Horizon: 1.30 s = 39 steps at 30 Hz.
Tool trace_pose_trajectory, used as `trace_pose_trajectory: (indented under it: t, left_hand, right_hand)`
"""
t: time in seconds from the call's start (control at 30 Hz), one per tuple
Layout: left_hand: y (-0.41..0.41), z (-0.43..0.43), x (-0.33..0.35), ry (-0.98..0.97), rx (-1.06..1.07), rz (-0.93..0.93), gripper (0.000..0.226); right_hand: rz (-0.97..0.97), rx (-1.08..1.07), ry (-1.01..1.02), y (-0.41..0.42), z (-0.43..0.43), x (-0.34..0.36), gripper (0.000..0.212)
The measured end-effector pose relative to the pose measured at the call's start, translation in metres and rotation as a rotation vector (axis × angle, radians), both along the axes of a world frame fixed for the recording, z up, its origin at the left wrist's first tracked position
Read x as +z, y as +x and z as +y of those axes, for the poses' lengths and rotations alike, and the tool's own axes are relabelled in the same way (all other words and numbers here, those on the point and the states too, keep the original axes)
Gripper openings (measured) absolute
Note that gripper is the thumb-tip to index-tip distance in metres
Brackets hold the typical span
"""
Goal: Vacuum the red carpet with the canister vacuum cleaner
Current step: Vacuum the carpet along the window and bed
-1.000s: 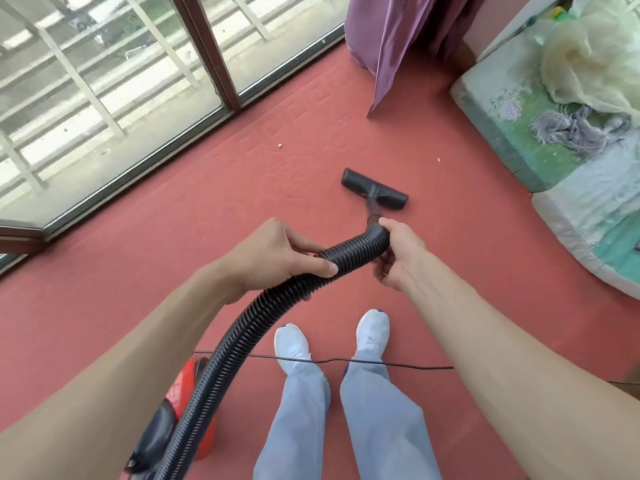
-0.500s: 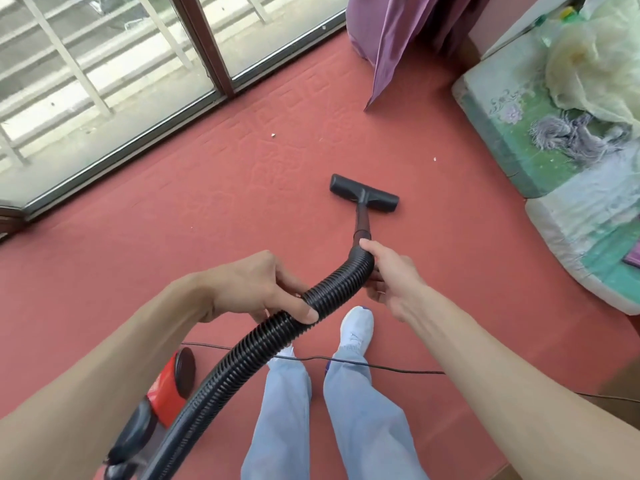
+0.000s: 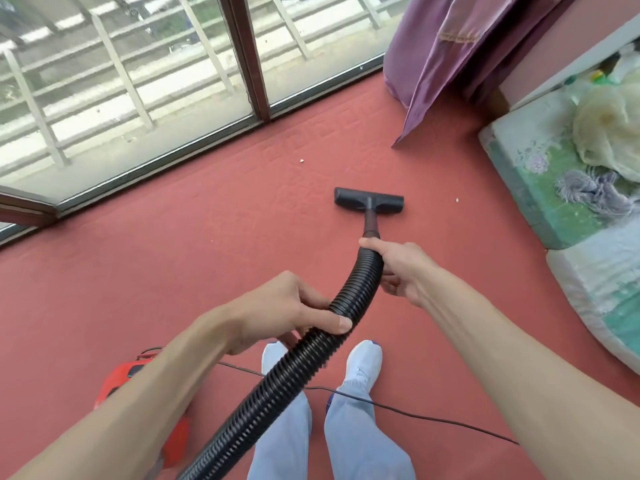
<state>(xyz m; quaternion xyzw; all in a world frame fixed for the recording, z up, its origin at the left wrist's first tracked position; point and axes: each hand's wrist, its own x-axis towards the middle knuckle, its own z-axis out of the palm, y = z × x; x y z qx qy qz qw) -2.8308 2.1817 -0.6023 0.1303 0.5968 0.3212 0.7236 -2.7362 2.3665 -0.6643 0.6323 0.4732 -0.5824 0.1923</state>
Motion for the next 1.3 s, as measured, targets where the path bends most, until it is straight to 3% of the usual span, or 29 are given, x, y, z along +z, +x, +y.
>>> trace_pose_trajectory:
  t: [0.13, 0.27, 0.53, 0.7, 0.8, 0.9, 1.1, 1.17, 1.3]
  left_hand:
    - [-0.016, -0.018, 0.008, -0.030, -0.174, -0.052, 0.012]
    - [-0.023, -0.046, 0.000, -0.040, -0.140, -0.077, 0.014]
    - [-0.014, -0.075, -0.031, -0.094, 0.282, 0.055, 0.014]
    - [-0.010, -0.061, -0.048, -0.185, 0.649, 0.233, 0.014]
    - [-0.015, -0.060, -0.046, -0.166, 0.600, 0.215, 0.014]
    - [-0.024, -0.073, -0.036, -0.096, 0.420, 0.090, 0.018]
    - [-0.032, -0.077, -0.023, -0.071, 0.198, 0.009, 0.023]
    - [-0.032, -0.073, -0.024, -0.084, 0.223, 0.054, 0.021]
    - [-0.021, -0.056, -0.034, -0.163, 0.503, 0.222, 0.016]
  right_hand:
    - [0.023, 0.139, -0.062, -0.007, -0.027, 0.013, 0.027]
    - [0.058, 0.214, -0.067, -0.025, -0.050, 0.010, 0.028]
    - [0.071, 0.373, -0.006, -0.079, -0.054, -0.018, 0.028]
    - [0.101, 0.238, 0.073, -0.113, -0.055, -0.049, 0.035]
    - [0.111, 0.169, 0.121, -0.117, -0.063, -0.056, 0.036]
    - [0.065, 0.215, 0.153, -0.099, -0.067, -0.044, 0.033]
    - [0.044, 0.248, 0.022, -0.072, -0.065, -0.020, 0.027]
    - [0.066, 0.202, 0.003, -0.078, -0.062, -0.027, 0.033]
    - [0.096, 0.016, -0.020, -0.090, -0.055, -0.045, 0.049]
